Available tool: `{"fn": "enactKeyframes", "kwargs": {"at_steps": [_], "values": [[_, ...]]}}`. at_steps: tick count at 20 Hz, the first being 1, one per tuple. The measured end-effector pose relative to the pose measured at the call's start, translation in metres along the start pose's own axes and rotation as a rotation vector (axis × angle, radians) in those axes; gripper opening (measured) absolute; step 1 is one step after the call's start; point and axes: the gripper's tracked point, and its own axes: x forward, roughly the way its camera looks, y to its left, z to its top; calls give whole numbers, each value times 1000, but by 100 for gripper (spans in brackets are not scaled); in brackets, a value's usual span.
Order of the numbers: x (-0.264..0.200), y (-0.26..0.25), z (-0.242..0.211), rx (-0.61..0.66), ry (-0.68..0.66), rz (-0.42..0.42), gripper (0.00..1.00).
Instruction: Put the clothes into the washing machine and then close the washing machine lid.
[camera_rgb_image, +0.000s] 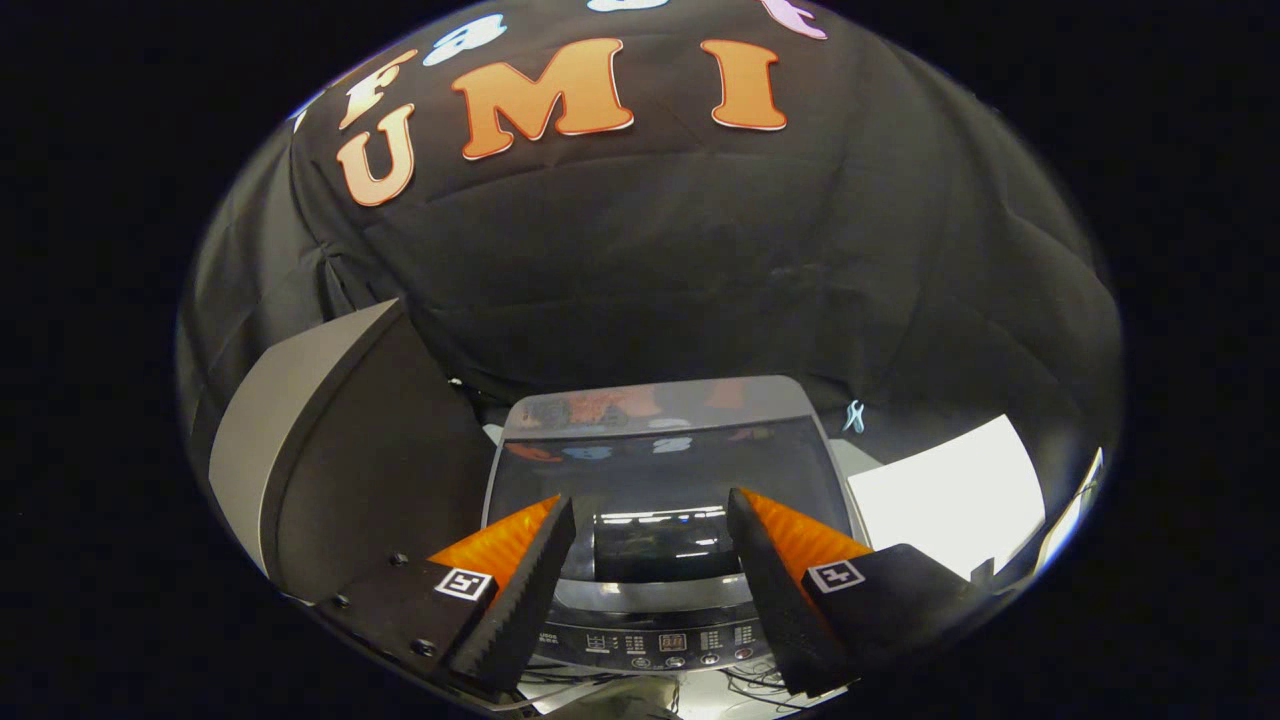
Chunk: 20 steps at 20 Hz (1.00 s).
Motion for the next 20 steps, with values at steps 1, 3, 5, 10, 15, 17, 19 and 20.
{"fn": "enactKeyframes", "kwargs": {"at_steps": [1, 3, 5, 10, 15, 17, 19, 20], "values": [[-3, -2, 5, -1, -12, -2, 99], [-8, -6, 15, 3, -32, -7, 99], [-16, -13, 24, 1, -51, -14, 99], [-49, -27, 76, -24, -140, -28, 98], [-91, -39, 146, -56, -267, -42, 97], [-112, -39, 169, -56, -311, -40, 97], [-135, -42, 191, -60, -363, -40, 97], [-147, -47, 198, -65, -386, -47, 97]]}}
